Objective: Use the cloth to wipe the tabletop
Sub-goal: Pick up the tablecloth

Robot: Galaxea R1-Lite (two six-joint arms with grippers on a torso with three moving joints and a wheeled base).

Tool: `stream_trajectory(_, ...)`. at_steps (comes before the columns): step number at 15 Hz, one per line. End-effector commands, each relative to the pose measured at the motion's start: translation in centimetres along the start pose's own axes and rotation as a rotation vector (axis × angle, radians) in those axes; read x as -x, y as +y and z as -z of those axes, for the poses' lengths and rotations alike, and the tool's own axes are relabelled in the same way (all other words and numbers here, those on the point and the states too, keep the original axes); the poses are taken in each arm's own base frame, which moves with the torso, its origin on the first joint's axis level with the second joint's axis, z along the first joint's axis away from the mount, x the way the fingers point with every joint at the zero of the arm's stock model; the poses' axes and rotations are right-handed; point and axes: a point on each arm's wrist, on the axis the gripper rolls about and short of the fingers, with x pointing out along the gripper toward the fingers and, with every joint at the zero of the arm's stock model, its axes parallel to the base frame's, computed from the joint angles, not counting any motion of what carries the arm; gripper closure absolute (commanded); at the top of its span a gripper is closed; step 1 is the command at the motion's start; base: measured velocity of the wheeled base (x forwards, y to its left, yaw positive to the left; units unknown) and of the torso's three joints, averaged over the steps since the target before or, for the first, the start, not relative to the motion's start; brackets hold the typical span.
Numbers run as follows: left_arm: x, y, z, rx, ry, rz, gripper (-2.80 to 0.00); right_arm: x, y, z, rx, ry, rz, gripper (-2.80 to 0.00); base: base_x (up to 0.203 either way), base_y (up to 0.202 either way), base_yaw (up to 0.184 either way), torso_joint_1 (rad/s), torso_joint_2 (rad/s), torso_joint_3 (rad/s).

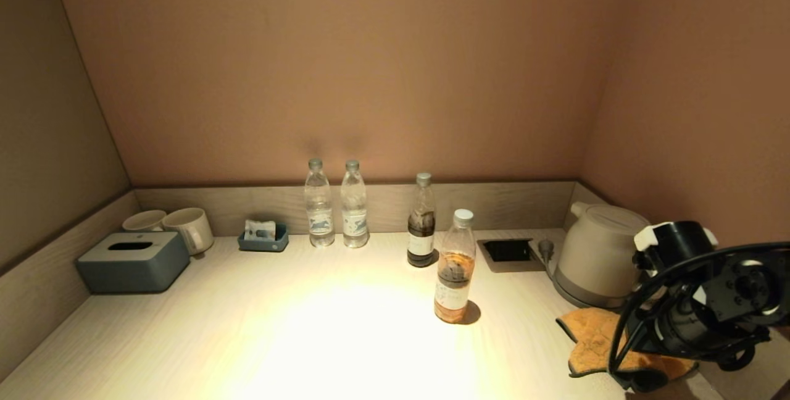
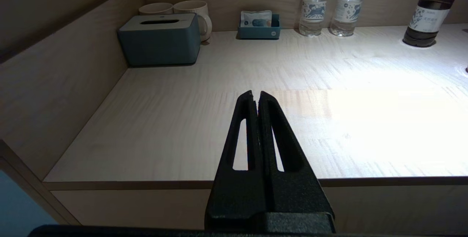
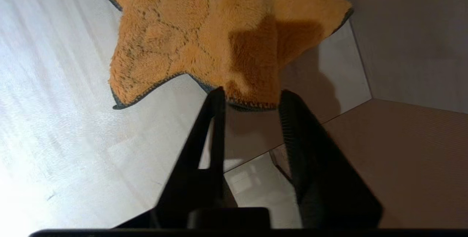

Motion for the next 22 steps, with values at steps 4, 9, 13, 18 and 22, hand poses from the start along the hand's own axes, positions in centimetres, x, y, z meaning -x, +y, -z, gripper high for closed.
stream_trajectory(4,0.0,0.0,0.0,0.0,0.001,-0.001,0.0,-2.9,0.9,-1.1,-0.022,-0.033,-0.025,-2.8,0.0,0.0,0.0,0.0,0.0,0.0)
stream_trajectory(9,0.0,0.0,0.0,0.0,0.001,-0.001,0.0,-5.6,0.9,-1.9,-0.051,-0.026,-0.062,-2.8,0.0,0.0,0.0,0.0,0.0,0.0)
stream_trajectory(13,0.0,0.0,0.0,0.0,0.001,-0.001,0.0,-6.9,0.6,-1.9,-0.069,0.014,-0.112,-2.8,0.0,0.0,0.0,0.0,0.0,0.0)
stream_trajectory(18,0.0,0.0,0.0,0.0,0.001,-0.001,0.0,-8.1,0.2,-1.6,-0.087,0.053,-0.147,-2.8,0.0,0.0,0.0,0.0,0.0,0.0)
stream_trajectory(22,0.0,0.0,0.0,0.0,0.001,-0.001,0.0,-7.9,0.2,-1.7,-0.088,0.05,-0.166,0.0,0.0,0.0,0.0,0.0,0.0,0.0)
